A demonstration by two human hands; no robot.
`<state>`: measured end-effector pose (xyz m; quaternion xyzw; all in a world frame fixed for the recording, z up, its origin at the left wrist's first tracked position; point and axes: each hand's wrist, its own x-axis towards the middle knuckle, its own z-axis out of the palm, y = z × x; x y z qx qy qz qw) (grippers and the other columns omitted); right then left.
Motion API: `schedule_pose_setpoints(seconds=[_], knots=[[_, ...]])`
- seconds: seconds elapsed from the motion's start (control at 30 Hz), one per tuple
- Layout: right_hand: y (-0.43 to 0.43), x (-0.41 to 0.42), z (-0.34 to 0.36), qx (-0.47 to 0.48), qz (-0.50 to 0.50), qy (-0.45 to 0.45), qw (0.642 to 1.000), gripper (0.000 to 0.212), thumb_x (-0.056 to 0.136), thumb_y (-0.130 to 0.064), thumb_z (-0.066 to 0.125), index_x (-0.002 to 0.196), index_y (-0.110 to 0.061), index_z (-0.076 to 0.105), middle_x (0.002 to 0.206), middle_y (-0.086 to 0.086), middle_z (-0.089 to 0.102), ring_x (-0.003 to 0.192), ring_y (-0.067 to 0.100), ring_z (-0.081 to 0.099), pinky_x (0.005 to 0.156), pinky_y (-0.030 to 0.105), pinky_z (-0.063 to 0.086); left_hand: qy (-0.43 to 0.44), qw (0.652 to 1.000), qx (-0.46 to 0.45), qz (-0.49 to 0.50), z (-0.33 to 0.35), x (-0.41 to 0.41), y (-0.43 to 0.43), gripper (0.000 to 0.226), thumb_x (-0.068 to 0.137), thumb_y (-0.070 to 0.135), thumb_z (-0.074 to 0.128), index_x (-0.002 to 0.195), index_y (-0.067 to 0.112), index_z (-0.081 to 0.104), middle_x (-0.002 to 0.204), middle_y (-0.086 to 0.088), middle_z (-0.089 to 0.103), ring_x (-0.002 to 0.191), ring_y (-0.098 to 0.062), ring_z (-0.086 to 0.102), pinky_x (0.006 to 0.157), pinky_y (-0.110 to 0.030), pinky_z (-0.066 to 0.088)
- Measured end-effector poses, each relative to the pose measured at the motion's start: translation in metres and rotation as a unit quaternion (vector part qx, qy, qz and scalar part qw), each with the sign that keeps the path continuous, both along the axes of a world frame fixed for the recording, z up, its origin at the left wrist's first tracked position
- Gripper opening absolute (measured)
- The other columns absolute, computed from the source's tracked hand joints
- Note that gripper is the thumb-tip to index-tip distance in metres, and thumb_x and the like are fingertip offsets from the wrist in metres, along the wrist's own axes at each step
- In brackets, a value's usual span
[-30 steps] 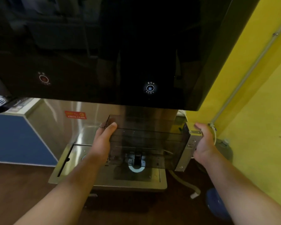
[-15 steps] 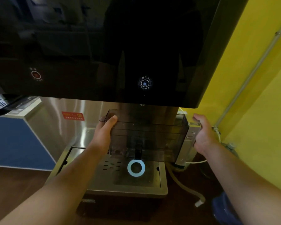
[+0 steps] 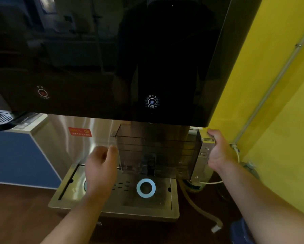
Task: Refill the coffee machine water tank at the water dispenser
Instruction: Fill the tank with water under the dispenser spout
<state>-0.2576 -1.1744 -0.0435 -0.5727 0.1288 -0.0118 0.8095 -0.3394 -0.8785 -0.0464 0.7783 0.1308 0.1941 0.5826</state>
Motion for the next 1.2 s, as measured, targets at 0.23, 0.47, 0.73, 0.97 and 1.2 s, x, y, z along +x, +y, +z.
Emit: schedule_pose_setpoints(seconds=[0.23,0.47,0.73,0.97,1.2], knots=[[-0.001,0.006,0.002,0.042,-0.005,0.005,0.999,0.037,0.082,-0.051,0.051,0.067,-0.019,0.063,0.074,0.007,0.061,0.079,0.028,0.057,0.089,0.045,0.04,-0.219,0.894,0.374,-0.115,0.034,-0.007,-0.014,0.04,0.087,0.034,0.052,0.117,0.01,0.063,0.081,0.005,0.057,0.066,-0.009,0.052,0.051,-0.028,0.049],[0.003,0.011,0.007,0.023,0.006,0.014,1.0,0.035,0.078,-0.051,0.054,0.071,-0.018,0.061,0.075,0.007,0.06,0.075,0.026,0.056,0.085,0.043,0.04,-0.177,0.85,0.486,-0.103,0.066,0.004,-0.031,0.085,0.084,0.034,0.058,0.154,0.016,0.013,0.077,0.008,0.046,0.06,-0.006,0.038,0.047,-0.01,0.019],[0.003,0.013,0.007,0.019,0.056,-0.004,0.998,0.047,0.086,-0.051,0.04,0.059,-0.018,0.062,0.063,0.005,0.062,0.072,0.024,0.056,0.078,0.04,0.041,-0.135,0.843,0.514,-0.084,0.076,0.021,-0.037,0.09,0.088,0.042,0.053,0.155,0.028,-0.006,0.073,0.01,0.041,0.054,-0.005,0.038,0.043,-0.018,0.025],[0.003,0.015,0.009,0.009,0.032,0.012,0.999,0.043,0.082,-0.052,0.046,0.061,-0.018,0.064,0.069,0.007,0.062,0.074,0.025,0.057,0.083,0.042,0.04,-0.134,0.847,0.506,-0.09,0.067,0.027,-0.04,0.089,0.091,0.038,0.052,0.153,0.029,-0.011,0.066,0.01,0.043,0.053,-0.005,0.04,0.043,-0.02,0.028],[0.004,0.015,0.009,-0.002,0.027,0.003,1.0,0.039,0.068,-0.055,0.054,0.068,-0.017,0.063,0.074,0.008,0.062,0.076,0.028,0.059,0.084,0.047,0.043,-0.264,0.913,0.296,-0.094,0.046,0.014,-0.012,0.023,0.09,0.03,0.049,0.108,0.019,0.058,0.07,0.009,0.045,0.057,-0.008,0.045,0.049,-0.025,0.038]])
